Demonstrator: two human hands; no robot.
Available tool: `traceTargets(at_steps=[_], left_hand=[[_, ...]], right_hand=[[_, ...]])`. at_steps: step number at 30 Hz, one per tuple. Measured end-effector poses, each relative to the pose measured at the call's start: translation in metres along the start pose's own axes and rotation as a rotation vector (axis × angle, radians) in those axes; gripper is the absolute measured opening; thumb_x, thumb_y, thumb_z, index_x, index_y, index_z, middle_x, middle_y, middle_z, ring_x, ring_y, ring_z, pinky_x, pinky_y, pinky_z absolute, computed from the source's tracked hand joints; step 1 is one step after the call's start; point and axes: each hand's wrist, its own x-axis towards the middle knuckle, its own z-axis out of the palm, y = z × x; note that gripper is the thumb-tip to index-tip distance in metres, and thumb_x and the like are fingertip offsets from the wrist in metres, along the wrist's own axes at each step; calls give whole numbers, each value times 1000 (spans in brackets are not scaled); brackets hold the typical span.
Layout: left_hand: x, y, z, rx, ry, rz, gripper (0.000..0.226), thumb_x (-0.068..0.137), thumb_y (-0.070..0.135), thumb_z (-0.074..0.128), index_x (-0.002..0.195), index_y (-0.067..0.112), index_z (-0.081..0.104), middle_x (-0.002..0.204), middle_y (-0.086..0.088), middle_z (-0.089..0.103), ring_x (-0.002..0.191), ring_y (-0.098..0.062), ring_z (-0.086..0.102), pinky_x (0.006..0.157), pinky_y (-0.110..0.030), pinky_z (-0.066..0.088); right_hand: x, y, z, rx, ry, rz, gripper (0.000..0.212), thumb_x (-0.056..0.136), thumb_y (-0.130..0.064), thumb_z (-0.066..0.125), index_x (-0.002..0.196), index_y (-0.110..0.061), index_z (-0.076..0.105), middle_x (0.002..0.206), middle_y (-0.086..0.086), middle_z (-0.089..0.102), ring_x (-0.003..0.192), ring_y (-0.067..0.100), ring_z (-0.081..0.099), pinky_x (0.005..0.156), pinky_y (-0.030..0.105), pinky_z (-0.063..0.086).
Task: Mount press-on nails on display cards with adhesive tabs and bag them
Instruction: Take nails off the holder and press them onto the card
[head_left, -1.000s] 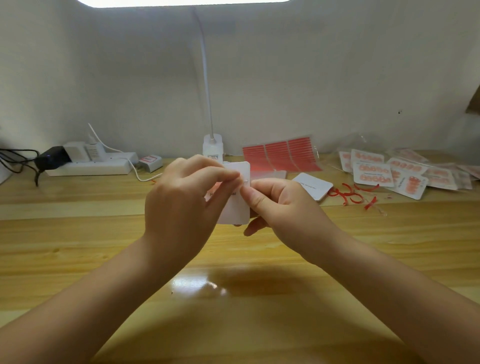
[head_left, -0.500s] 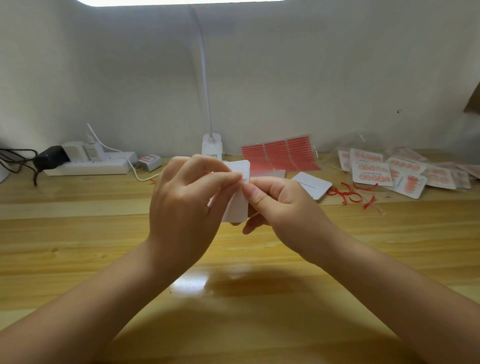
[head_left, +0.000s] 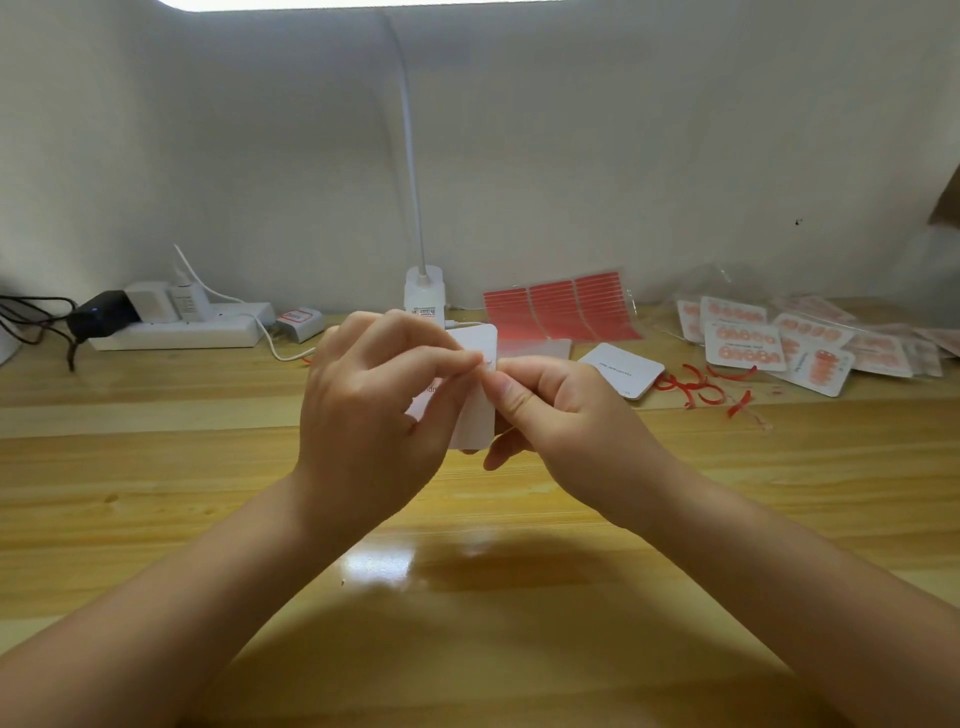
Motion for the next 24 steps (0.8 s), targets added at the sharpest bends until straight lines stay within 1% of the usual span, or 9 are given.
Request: traceTargets(at_steps=[3,6,8,10,12,14,19,22,24], left_hand=[[-4,-6,2,23,-32,86,12,85,16,69,88,8,78,91,-7,70,82,-33,62,75,-45,44],[-5,-5,5,-42,-14,19,22,87,16,60,102,7,75,105,-11,64,96,-31,58,85,-42,42],[-3,-4,6,-94,4,-145,31,89,18,57,117,7,66,117,-9,58,108,-27,55,95,-34,40],[-3,-4,7,-236,-36,-426,38,91,27,55,128,15,56,121,2,56,110,-15,57,94,-25,44],[-3,-4,10,-523,-116,-736,32,92,34,58,121,21,57,109,9,67,98,-4,64,80,-18,50],[-5,-4,14,-749,-173,-900,21,93,30,62,108,17,67,95,6,74,88,-4,69,69,-16,52],[-13,-2,22,-858,-173,-1013,15,90,26,65,99,16,73,94,0,76,93,-20,71,79,-32,58],[-19,4,24,-862,-183,-1031,16,90,26,66,99,15,73,94,-2,76,95,-24,71,84,-39,57],[-22,8,26,-863,-197,-1035,16,90,26,66,98,14,74,94,-3,76,96,-26,70,85,-42,56]], right_hand=[[1,5,0,22,11,38,28,102,-17,44,105,-2,68,85,16,69,72,15,67,64,26,58],[4,12,-3,90,63,104,27,101,-17,45,105,-2,68,85,16,70,70,14,67,62,27,58],[7,15,-6,143,88,145,26,101,-17,46,104,-4,68,86,16,70,68,13,68,61,27,58],[9,18,-7,172,96,164,24,101,-17,45,101,-8,68,86,12,71,70,15,69,59,25,57],[10,22,-9,187,99,169,24,101,-18,46,95,-12,68,81,7,71,70,16,69,57,24,56],[11,26,-11,187,94,178,24,101,-17,46,92,-13,68,76,4,70,67,14,68,57,24,56],[15,33,-18,222,85,224,23,98,-13,49,90,-5,69,76,8,70,68,21,66,61,30,56],[15,40,-21,245,152,217,26,95,-19,56,97,4,68,94,23,71,85,40,68,76,44,57],[14,45,-21,258,185,217,31,93,-20,60,98,10,65,100,29,68,93,43,67,82,49,56]])
